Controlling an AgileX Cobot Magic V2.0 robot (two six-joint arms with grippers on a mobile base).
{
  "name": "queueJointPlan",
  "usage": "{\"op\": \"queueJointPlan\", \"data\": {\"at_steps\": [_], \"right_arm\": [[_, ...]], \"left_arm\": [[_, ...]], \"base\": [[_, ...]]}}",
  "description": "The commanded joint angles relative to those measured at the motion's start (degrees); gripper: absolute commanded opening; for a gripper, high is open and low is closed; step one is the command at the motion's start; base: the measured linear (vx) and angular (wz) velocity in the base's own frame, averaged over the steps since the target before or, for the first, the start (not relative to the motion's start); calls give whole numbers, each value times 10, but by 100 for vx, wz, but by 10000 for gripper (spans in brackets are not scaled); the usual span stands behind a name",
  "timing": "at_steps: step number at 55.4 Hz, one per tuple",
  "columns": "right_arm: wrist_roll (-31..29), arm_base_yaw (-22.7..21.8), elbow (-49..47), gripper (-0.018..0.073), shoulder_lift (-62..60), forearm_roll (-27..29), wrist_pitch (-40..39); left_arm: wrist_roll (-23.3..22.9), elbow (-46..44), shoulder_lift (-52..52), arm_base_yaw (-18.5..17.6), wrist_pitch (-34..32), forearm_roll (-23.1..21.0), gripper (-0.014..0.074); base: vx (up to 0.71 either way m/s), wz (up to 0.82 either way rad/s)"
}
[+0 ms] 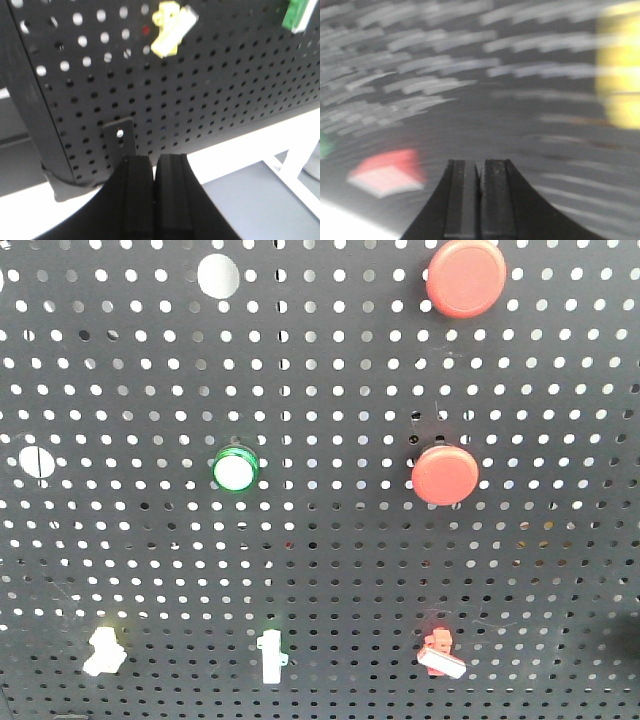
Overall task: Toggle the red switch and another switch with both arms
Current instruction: 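Flip the red-and-white toggle switch with the right gripper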
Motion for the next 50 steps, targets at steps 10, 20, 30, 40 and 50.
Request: {"op": "queueJointPlan", "data": {"at_steps": [10, 20, 30, 40, 50], "right_arm": [[-171, 130, -17, -6, 98, 166, 36], [-172, 202, -17, -6, 104, 169, -76], [-172, 224, -17, -6, 118, 167, -162], [-172, 224, -17, -6, 149, 165, -167], [-170, 224, -17, -6, 201, 161, -146]], "left_arm": [[-2, -13, 2, -1, -53, -2, 3], [-2, -13, 2, -1, -53, -2, 3], [-2, -13, 2, -1, -54, -2, 3], [-2, -12, 2, -1, -54, -2, 3], [-2, -12, 2, -1, -54, -2, 3]], "base": [[0, 0], [0, 0], [0, 0], [0, 0], [0, 0]]}}
